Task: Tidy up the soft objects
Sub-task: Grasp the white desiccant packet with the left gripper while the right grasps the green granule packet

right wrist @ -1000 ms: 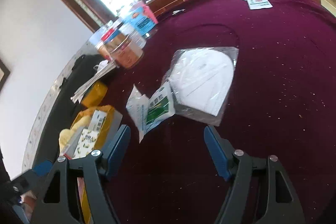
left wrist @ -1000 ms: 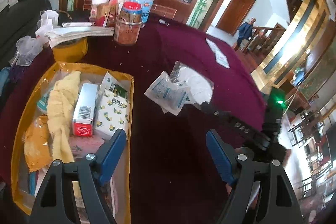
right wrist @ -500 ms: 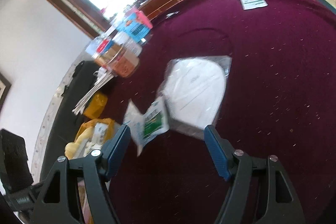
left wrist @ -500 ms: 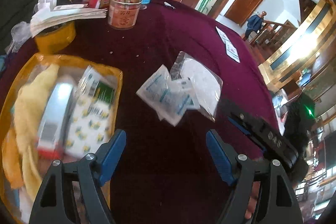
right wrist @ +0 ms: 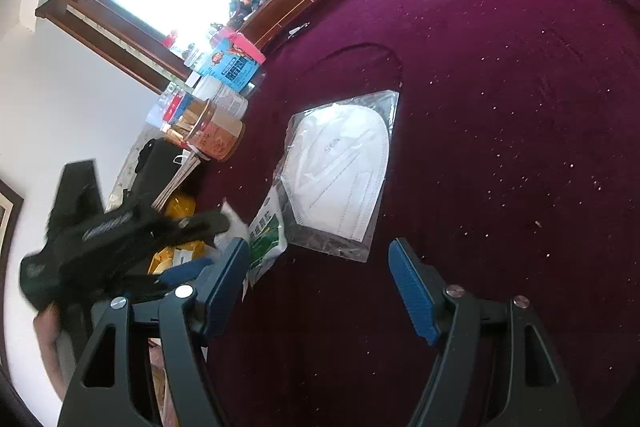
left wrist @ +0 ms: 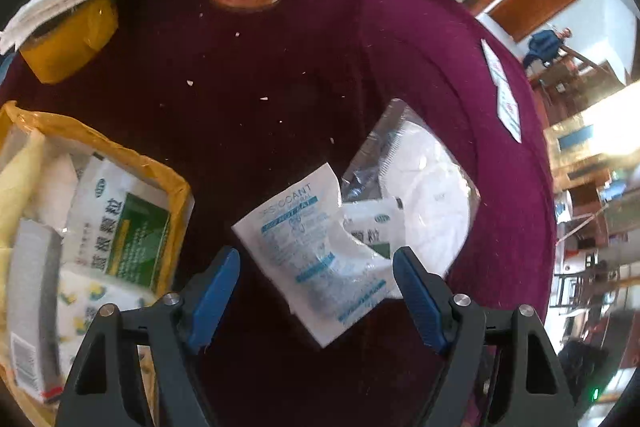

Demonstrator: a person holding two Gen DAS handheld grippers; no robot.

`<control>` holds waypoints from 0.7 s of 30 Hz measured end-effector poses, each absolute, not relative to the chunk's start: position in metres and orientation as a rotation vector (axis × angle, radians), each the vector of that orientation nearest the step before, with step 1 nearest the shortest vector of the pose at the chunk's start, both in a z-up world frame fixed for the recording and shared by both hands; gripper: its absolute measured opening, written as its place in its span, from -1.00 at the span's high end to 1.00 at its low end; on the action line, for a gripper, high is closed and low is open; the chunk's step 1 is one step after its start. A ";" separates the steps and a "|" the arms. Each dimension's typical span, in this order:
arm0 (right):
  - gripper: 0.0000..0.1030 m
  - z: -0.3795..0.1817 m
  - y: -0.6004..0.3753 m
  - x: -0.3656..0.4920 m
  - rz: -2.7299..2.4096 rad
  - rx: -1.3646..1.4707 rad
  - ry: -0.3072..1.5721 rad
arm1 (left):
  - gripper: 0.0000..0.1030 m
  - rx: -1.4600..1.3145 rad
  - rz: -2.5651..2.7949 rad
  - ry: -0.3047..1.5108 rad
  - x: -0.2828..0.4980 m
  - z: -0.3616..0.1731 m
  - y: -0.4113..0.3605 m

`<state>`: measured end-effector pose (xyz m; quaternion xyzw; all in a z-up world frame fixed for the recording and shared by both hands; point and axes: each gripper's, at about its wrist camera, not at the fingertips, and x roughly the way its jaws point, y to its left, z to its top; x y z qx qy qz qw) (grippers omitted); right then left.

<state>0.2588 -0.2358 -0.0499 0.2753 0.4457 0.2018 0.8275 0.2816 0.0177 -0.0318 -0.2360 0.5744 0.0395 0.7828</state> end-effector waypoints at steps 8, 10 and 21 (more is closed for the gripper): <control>-0.39 -0.046 -0.226 0.252 0.464 0.546 0.944 | -0.35 -0.473 0.116 1.241 0.286 -0.045 0.017; -0.39 -0.046 -0.223 0.251 0.468 0.529 0.945 | -0.16 -0.415 0.123 1.250 0.282 -0.045 0.015; -0.39 -0.048 -0.218 0.250 0.475 0.510 0.956 | 0.37 -0.432 -0.021 1.277 0.223 -0.035 0.023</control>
